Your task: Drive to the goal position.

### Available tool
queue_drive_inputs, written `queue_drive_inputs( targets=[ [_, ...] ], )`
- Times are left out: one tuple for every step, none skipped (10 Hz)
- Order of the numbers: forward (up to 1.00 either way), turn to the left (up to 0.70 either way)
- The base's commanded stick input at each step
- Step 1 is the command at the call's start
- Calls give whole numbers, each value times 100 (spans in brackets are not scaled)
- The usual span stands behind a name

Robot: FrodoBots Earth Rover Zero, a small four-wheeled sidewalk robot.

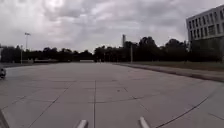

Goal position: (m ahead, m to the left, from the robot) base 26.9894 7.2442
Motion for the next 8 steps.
queue_drive_inputs(
  targets=[
    [70,0],
    [70,0],
    [70,0],
    [70,0],
    [70,0],
    [70,0],
    [70,0],
    [70,0]
  ],
)
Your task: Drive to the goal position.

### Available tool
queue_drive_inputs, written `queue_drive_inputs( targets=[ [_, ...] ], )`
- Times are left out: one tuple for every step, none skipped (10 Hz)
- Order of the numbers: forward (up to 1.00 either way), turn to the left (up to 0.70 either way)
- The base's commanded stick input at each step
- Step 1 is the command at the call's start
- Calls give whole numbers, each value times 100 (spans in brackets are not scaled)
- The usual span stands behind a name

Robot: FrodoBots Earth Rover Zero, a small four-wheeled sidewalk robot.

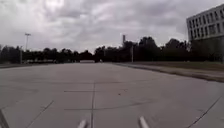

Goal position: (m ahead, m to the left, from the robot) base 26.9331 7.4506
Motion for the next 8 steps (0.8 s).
queue_drive_inputs(
  targets=[
    [70,0],
    [70,0],
    [70,0],
    [70,0],
    [70,0],
    [70,0],
    [70,0],
    [70,0]
  ],
)
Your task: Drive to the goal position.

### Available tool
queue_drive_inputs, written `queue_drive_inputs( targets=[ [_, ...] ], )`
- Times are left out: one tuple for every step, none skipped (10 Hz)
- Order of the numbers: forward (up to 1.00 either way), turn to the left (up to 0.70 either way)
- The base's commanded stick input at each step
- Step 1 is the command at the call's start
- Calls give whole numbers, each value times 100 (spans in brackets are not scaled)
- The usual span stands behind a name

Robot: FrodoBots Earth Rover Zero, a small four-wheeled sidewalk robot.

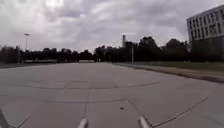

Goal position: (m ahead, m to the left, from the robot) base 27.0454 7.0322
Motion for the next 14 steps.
queue_drive_inputs(
  targets=[
    [70,0],
    [70,0],
    [70,0],
    [70,0],
    [70,0],
    [70,0],
    [70,0],
    [70,0],
    [70,0],
    [70,3],
    [70,18],
    [70,29],
    [70,35],
    [70,35]
  ],
)
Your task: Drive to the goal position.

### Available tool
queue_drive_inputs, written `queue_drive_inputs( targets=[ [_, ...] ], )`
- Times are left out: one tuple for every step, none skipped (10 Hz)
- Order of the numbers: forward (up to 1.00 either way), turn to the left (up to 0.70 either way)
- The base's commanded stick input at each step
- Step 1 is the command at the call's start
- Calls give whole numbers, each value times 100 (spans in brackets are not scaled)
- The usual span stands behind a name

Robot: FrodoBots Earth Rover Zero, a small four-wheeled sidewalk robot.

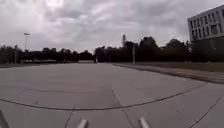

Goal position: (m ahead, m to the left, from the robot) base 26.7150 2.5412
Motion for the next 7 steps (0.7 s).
queue_drive_inputs(
  targets=[
    [70,35],
    [70,35],
    [70,32],
    [70,0],
    [70,0],
    [70,0],
    [70,0]
  ],
)
